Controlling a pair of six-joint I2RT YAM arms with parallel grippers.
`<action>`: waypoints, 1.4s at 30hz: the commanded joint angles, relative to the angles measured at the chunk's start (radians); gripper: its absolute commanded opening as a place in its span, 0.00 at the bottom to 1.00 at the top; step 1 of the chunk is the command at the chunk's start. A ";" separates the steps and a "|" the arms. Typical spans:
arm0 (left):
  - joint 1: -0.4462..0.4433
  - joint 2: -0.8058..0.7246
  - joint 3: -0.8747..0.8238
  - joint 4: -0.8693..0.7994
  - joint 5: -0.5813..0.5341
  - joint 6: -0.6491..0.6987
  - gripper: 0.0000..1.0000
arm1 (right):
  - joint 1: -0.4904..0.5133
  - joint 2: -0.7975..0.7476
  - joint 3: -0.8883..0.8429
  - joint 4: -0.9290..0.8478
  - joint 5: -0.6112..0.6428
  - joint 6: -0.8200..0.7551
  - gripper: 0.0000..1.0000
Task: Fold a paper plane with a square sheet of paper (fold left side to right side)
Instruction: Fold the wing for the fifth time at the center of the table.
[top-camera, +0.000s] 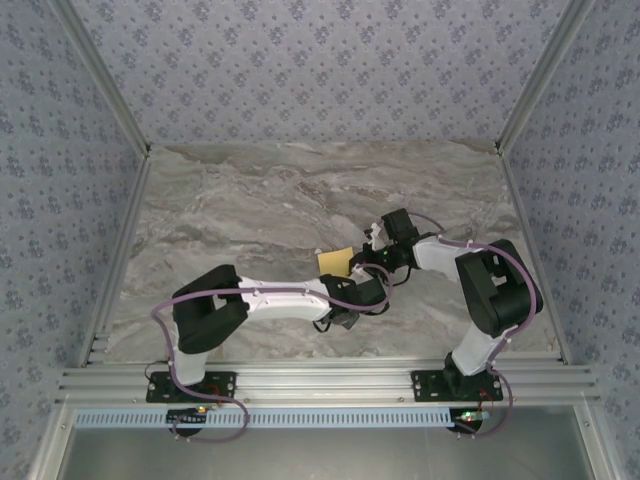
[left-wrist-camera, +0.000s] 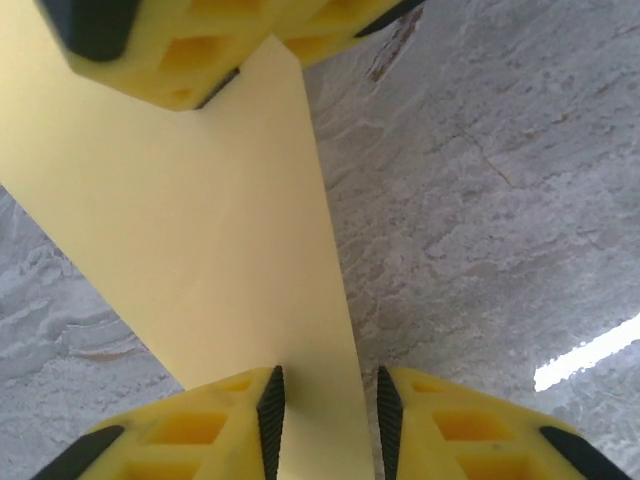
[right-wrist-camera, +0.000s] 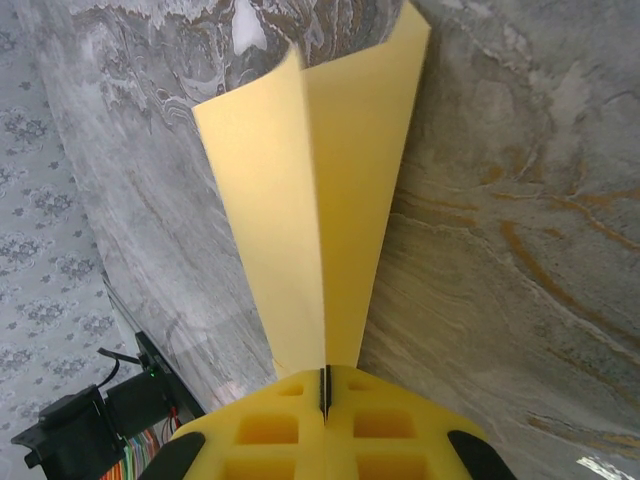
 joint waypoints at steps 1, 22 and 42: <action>0.001 0.013 0.033 -0.024 -0.018 -0.006 0.27 | 0.010 0.013 0.021 -0.026 -0.006 0.007 0.00; 0.023 -0.061 -0.032 0.058 0.030 -0.010 0.09 | -0.107 -0.176 0.007 -0.030 0.054 -0.055 0.43; 0.262 -0.287 -0.488 0.849 0.609 -0.256 0.06 | -0.218 -0.357 -0.240 0.077 0.055 -0.209 0.71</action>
